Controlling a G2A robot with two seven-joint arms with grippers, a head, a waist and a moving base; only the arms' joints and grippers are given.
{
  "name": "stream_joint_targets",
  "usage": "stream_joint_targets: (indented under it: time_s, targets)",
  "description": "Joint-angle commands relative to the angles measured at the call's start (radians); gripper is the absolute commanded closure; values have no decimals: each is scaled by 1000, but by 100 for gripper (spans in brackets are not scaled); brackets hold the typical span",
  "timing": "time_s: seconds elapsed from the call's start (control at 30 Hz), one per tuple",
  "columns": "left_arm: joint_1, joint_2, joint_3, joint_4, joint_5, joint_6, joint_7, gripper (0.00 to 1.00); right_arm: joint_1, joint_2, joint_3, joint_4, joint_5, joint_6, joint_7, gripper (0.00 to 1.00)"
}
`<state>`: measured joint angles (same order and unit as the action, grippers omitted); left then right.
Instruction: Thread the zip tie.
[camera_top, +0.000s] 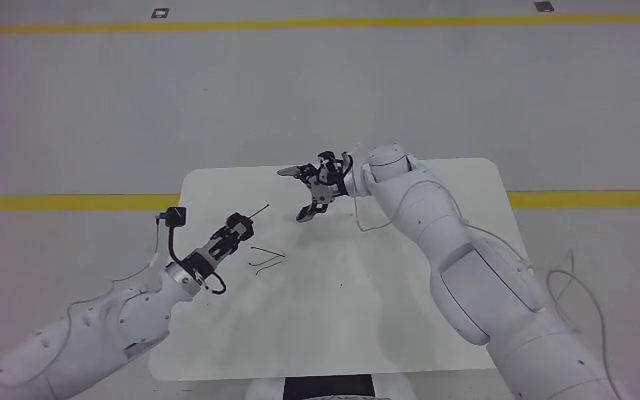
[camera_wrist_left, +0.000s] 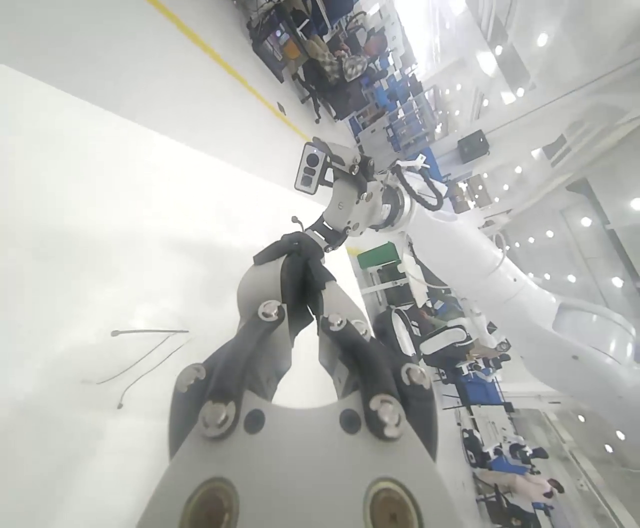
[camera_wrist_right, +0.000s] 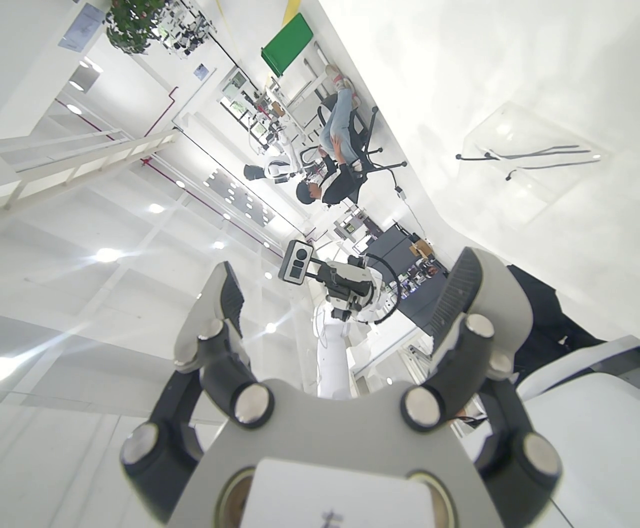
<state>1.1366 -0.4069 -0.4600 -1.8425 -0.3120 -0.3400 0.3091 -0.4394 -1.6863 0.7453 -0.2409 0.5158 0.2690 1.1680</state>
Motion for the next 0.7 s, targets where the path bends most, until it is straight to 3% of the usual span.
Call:
stream_joint_targets:
  time_s: [0.0, 0.1, 0.2, 0.37, 0.5, 0.57, 0.67]
  targets:
    - [4, -5, -17, -29, -109, 0, -71, 100, -15, 12, -5, -28, -38, -104, 25, 0]
    - [18, -4, -71, -49, -240, 0, -205, 100, -41, 29, 9, -55, -43, -184, 43, 0]
    - [48, -1, -136, -42, -327, 0, -304, 100, -61, 43, 25, -80, -45, -246, 47, 0]
    - [135, 0, -267, -2, -371, 0, -400, 100, -89, 71, 60, -117, -35, -346, 100, 0]
    - [209, -14, -371, 15, -448, 0, -504, 100, -99, 88, 67, -155, -54, -424, 222, 0]
    - [245, -27, -429, 27, -484, 0, -581, 100, -124, 88, 39, -205, -48, -422, 222, 0]
    - [245, -27, -429, 27, -484, 0, -581, 100, -124, 88, 39, -205, -48, -422, 222, 0]
